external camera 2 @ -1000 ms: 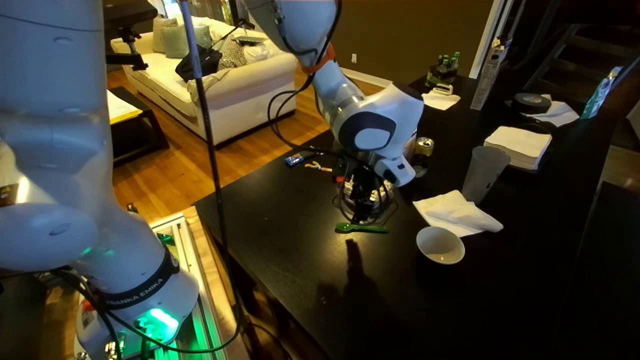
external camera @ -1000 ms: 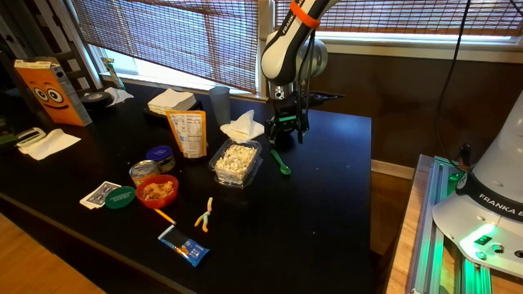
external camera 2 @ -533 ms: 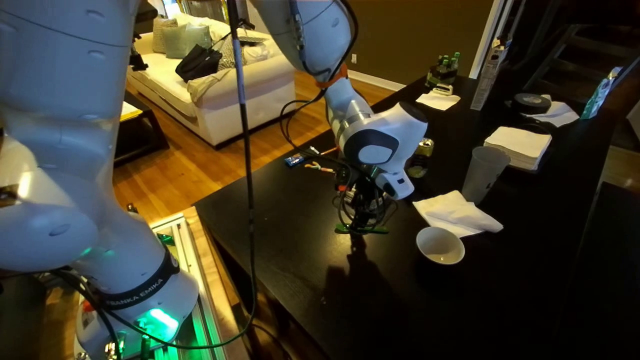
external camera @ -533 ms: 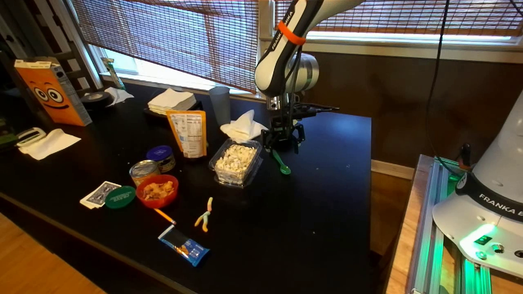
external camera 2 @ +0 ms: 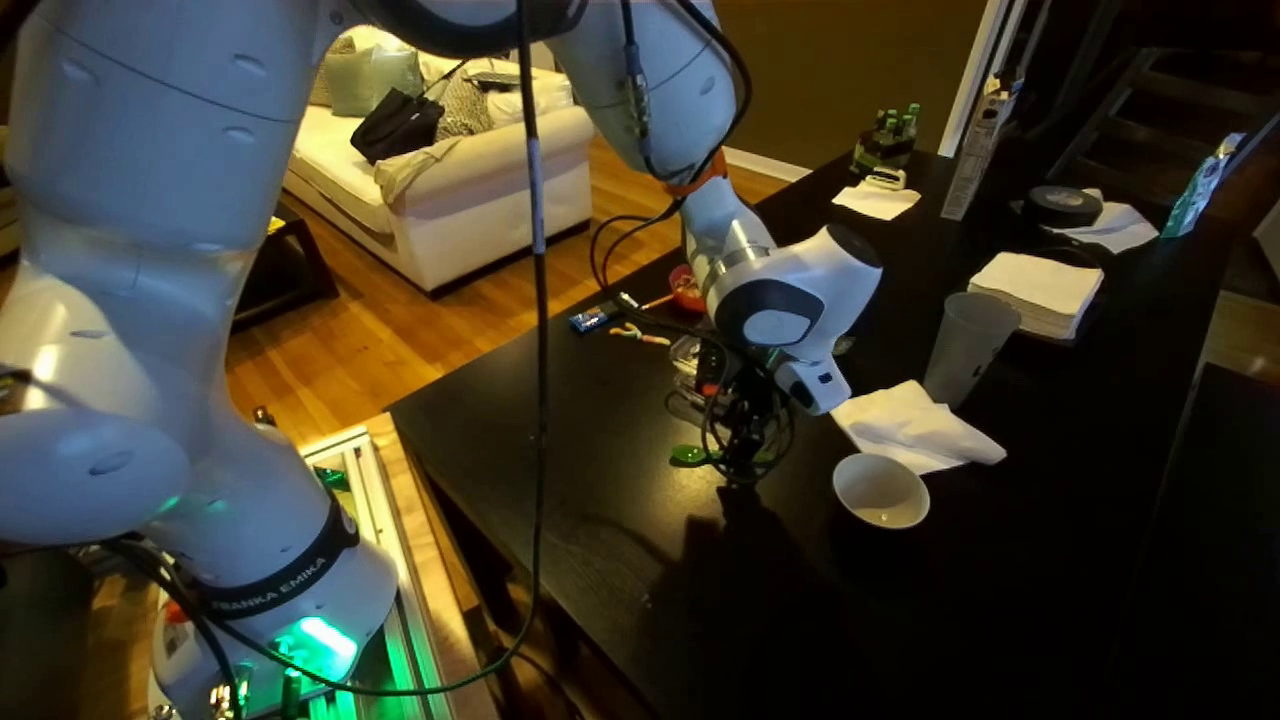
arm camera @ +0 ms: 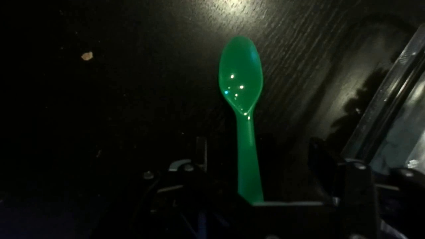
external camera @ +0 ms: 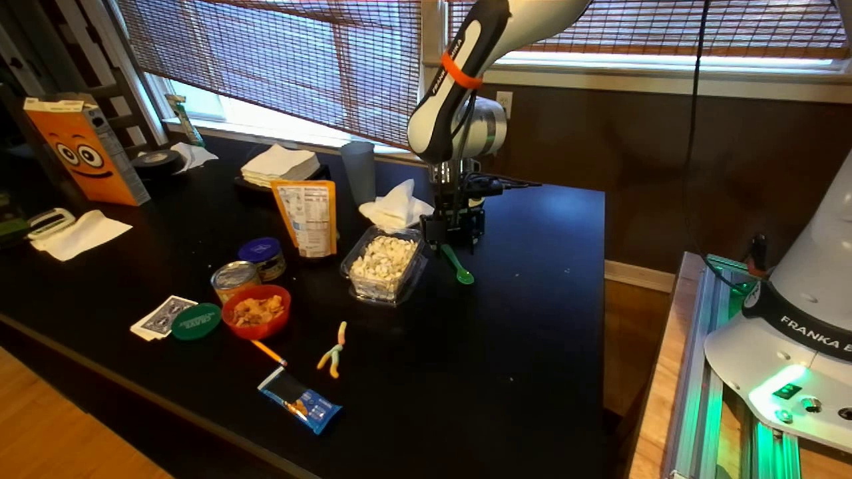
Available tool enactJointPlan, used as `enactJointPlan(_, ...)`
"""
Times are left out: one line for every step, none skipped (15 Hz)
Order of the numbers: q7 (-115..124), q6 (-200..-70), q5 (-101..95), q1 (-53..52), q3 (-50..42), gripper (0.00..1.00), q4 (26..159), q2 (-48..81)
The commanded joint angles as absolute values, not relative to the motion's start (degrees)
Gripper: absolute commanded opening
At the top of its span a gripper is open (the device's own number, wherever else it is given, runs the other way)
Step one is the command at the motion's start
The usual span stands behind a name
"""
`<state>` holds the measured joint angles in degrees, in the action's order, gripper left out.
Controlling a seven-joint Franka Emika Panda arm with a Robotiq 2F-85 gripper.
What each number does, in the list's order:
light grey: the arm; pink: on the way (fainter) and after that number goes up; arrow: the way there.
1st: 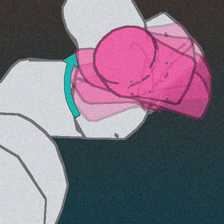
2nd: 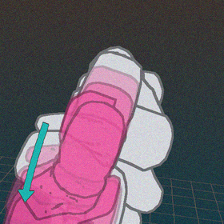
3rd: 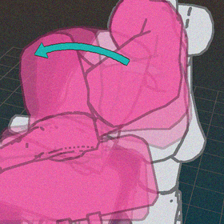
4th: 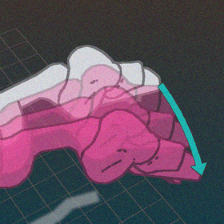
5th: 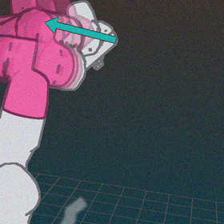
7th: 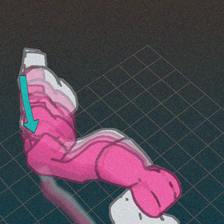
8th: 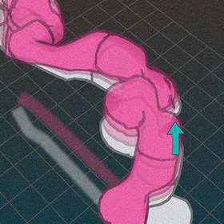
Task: Pick up the green spoon get some of the objects from the rectangle bowl and put it on the bowl on the right
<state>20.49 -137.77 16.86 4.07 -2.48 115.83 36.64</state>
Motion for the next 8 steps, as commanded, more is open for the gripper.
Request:
enactJointPlan(19.6, -135.0, 18.3, 5.1, -2.4, 0.64, 112.4, 39.3)
enactJointPlan(19.7, -134.8, 18.3, 5.2, -2.5, 0.54, 112.2, 39.6)
enactJointPlan(19.7, -134.3, 18.3, 5.3, -2.5, 0.47, 111.9, 39.8)
enactJointPlan(19.8, -133.7, 18.4, 5.5, -2.5, 0.42, 111.5, 40.0)
enactJointPlan(19.8, -133.2, 18.4, 5.6, -2.5, 0.40, 111.3, 40.3)
enactJointPlan(19.8, -132.4, 18.5, 5.8, -2.4, 0.36, 111.0, 40.5)
enactJointPlan(19.7, -131.8, 18.5, 5.9, -2.4, 0.35, 110.8, 40.7)
enactJointPlan(19.8, -131.4, 18.4, 5.8, -2.5, 0.30, 110.6, 41.0)
